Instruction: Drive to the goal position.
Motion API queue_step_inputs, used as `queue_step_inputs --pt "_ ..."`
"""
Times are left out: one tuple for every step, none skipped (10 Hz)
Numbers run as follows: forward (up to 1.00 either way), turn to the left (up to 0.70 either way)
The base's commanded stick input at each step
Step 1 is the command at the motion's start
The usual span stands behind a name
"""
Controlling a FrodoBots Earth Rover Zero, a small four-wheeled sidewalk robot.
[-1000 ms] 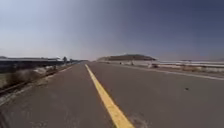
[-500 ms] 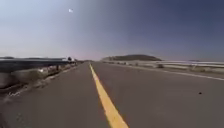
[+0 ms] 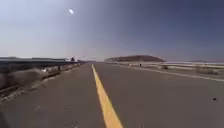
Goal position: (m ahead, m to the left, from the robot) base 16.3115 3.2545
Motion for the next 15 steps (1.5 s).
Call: queue_step_inputs --pt "0.50 0.00" --pt "0.50 0.00" --pt "0.50 0.00" --pt "0.50 0.00" --pt "0.50 0.00" --pt "0.50 0.00" --pt "0.50 0.00" --pt "0.50 0.00" --pt "0.50 0.00" --pt "0.50 0.00" --pt "0.50 0.00" --pt "0.50 0.00" --pt "0.50 0.00" --pt "0.50 0.00" --pt "0.50 0.00"
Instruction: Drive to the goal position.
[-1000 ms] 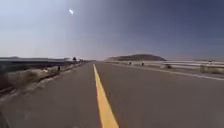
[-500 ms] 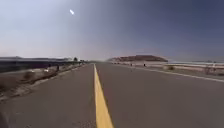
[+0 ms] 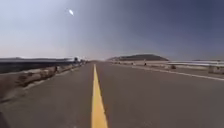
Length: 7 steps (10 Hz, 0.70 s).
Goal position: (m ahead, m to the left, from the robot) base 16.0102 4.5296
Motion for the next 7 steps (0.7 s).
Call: queue_step_inputs --pt "0.50 0.00" --pt "0.50 0.00" --pt "0.50 0.00" --pt "0.50 0.00" --pt "0.50 0.00" --pt "0.50 0.00" --pt "0.50 0.00"
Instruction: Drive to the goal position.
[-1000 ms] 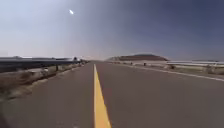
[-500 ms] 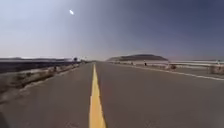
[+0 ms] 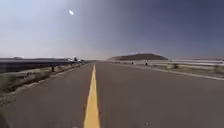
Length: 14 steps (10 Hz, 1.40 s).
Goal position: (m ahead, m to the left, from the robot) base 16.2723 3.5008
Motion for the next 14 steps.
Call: queue_step_inputs --pt "0.50 0.00" --pt "0.50 0.50" --pt "0.50 0.50" --pt "0.50 0.00" --pt "0.50 0.00" --pt "0.50 0.00" --pt "0.50 0.00" --pt "0.50 0.00" --pt "0.50 0.00" --pt "0.50 0.00" --pt "0.50 0.00" --pt "0.50 0.00" --pt "0.50 0.00" --pt "0.50 0.00"
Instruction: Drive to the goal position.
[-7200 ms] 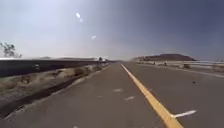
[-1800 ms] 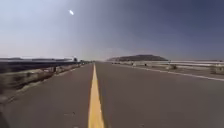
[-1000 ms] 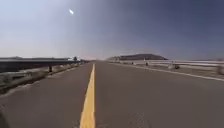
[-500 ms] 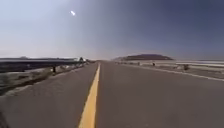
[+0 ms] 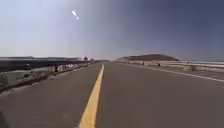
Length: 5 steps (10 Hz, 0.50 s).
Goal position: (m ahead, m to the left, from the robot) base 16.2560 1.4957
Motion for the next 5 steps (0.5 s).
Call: queue_step_inputs --pt "0.50 0.00" --pt "0.50 0.00" --pt "0.50 0.00" --pt "0.50 0.00" --pt "0.50 0.00"
